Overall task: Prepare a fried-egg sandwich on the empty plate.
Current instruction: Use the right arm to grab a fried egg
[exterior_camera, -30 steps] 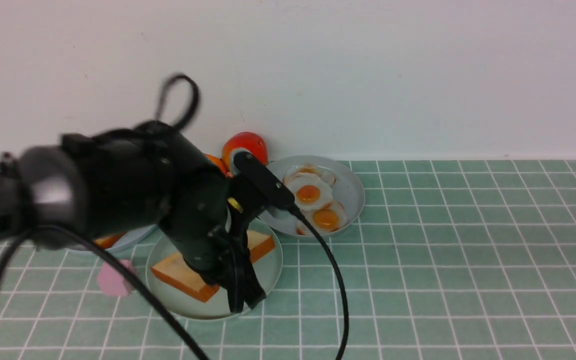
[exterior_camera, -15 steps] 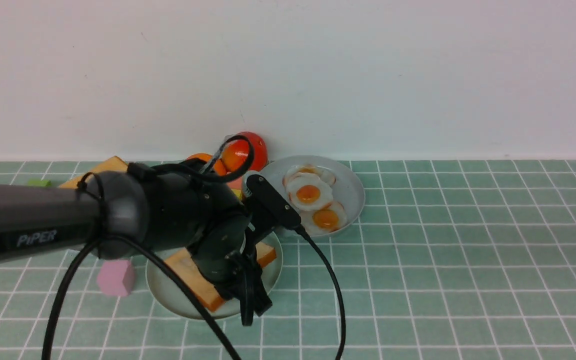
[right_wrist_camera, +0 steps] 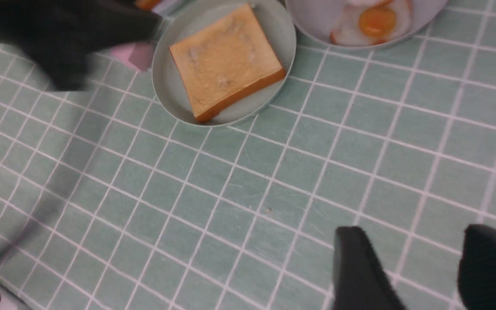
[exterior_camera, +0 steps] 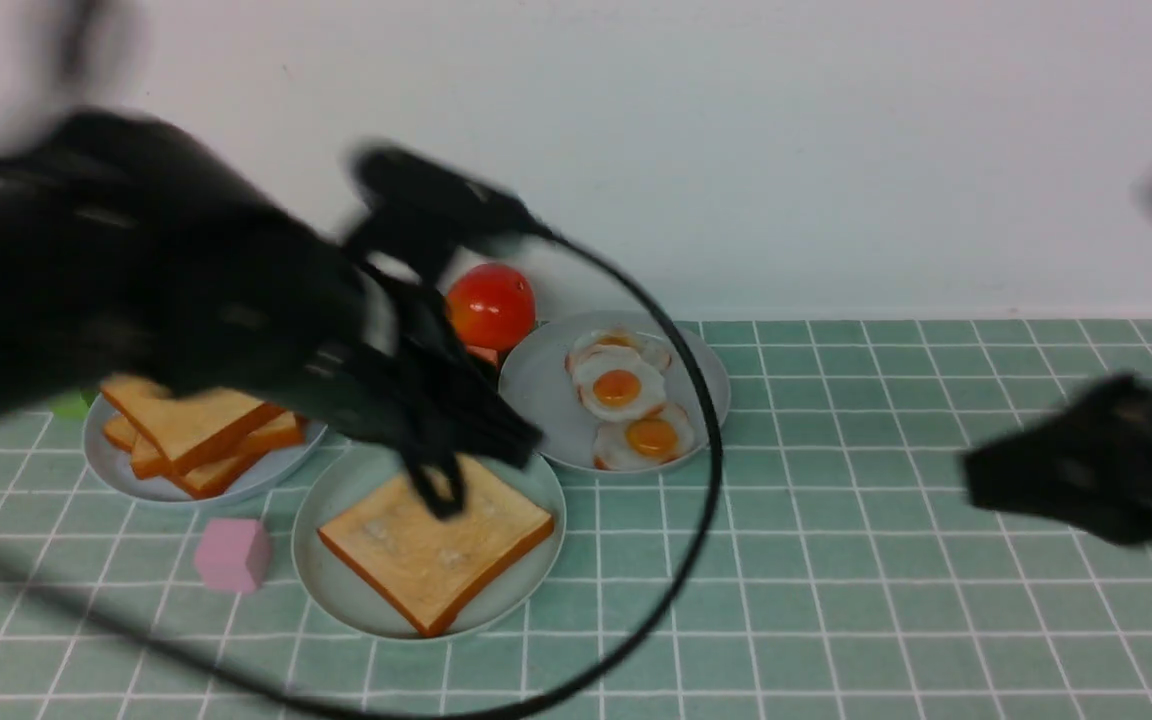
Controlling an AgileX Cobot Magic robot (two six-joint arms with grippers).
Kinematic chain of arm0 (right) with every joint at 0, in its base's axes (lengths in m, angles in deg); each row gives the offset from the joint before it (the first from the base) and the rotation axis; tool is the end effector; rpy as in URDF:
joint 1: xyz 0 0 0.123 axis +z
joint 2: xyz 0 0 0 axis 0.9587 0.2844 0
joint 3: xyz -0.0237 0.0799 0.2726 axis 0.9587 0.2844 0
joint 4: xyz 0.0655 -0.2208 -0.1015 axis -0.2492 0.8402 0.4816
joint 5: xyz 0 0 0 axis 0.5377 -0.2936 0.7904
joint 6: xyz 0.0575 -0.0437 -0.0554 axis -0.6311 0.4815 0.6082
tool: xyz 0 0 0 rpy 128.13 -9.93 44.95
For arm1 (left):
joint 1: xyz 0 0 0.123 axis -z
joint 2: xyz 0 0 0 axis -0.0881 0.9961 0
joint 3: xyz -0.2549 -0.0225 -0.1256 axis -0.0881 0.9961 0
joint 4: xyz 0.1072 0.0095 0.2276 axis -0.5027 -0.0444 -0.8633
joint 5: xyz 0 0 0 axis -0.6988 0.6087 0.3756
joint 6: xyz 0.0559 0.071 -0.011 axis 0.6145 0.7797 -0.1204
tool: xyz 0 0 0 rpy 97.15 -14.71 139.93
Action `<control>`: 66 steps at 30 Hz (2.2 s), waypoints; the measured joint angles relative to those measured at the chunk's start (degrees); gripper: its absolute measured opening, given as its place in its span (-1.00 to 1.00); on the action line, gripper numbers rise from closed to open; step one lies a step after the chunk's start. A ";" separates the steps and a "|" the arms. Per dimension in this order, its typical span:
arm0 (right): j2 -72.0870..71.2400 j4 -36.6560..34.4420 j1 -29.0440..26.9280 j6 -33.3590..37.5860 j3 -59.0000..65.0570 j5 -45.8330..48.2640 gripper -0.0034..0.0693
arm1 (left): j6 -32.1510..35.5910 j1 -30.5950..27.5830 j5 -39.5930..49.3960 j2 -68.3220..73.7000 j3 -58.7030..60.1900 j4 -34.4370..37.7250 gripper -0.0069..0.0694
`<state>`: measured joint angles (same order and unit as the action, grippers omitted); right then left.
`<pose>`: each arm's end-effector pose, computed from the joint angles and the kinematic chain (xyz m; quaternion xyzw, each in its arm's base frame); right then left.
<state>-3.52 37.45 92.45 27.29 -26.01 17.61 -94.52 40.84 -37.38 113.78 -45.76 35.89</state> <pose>0.1895 0.0980 0.3547 -0.1448 0.9003 0.2469 0.3280 0.2518 -0.1666 0.3278 0.2429 0.8945 -0.0628 0.3700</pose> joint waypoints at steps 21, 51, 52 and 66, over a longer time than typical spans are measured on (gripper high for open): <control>56.44 -5.11 -0.97 5.84 -40.94 -1.15 -0.19 | -8.49 0.00 -20.16 -54.09 38.07 7.21 -0.85; 77.39 -16.34 -4.59 3.69 -57.79 -7.55 0.12 | -9.43 0.00 -20.83 -55.23 38.11 7.26 -0.85; 77.50 -16.50 -4.59 3.75 -57.83 -7.94 0.12 | -9.43 0.00 -20.83 -55.23 38.11 7.33 -0.85; 78.73 -18.46 -4.59 3.87 -58.10 -8.18 0.04 | -9.43 0.00 -20.83 -55.23 38.11 7.42 -0.85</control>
<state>75.20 18.99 87.86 31.16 -84.11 9.43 -103.95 40.84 -58.21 58.55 -7.64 43.32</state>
